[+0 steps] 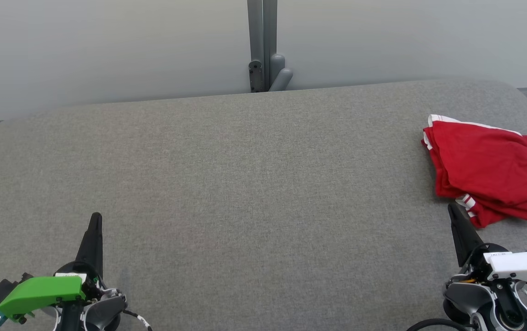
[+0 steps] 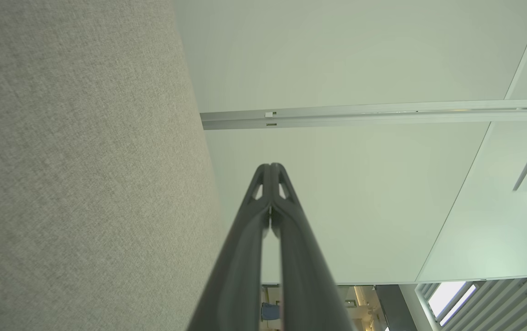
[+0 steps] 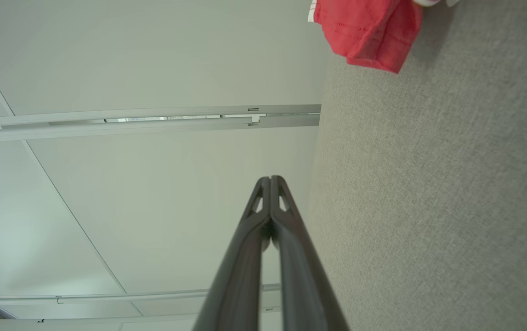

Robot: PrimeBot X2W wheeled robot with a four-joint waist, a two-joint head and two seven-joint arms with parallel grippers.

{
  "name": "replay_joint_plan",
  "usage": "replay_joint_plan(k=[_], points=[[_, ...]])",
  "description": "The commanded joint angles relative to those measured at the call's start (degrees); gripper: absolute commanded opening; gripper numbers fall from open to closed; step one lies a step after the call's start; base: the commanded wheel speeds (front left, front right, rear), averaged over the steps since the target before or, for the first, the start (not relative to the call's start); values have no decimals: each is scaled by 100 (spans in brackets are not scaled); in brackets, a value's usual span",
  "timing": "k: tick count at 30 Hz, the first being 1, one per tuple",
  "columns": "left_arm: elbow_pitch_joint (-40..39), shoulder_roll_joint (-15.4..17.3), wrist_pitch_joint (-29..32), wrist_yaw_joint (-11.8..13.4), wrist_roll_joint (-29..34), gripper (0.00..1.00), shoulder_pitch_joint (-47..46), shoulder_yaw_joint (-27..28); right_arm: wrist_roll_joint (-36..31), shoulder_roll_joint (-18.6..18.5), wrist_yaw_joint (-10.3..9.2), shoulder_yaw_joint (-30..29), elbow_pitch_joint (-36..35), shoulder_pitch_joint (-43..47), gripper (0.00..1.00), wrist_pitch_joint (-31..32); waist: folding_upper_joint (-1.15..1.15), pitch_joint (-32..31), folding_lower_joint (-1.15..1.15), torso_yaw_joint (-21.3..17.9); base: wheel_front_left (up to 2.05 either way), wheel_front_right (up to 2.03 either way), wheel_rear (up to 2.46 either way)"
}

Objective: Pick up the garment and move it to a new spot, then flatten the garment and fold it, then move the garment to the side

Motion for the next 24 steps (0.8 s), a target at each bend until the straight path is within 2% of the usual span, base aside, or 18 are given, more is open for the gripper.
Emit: replay_joint_plan(k=[1,24], points=[[-6,35,3,-34,-2,0,-60,17,42,-4,2,0,-26,-48,0,19,0,0,0,0,0,0,0],[-7,35,2,-34,-3,0,-60,17,44,-5,2,1,-26,-48,0,18,0,0,0,0,0,0,0]])
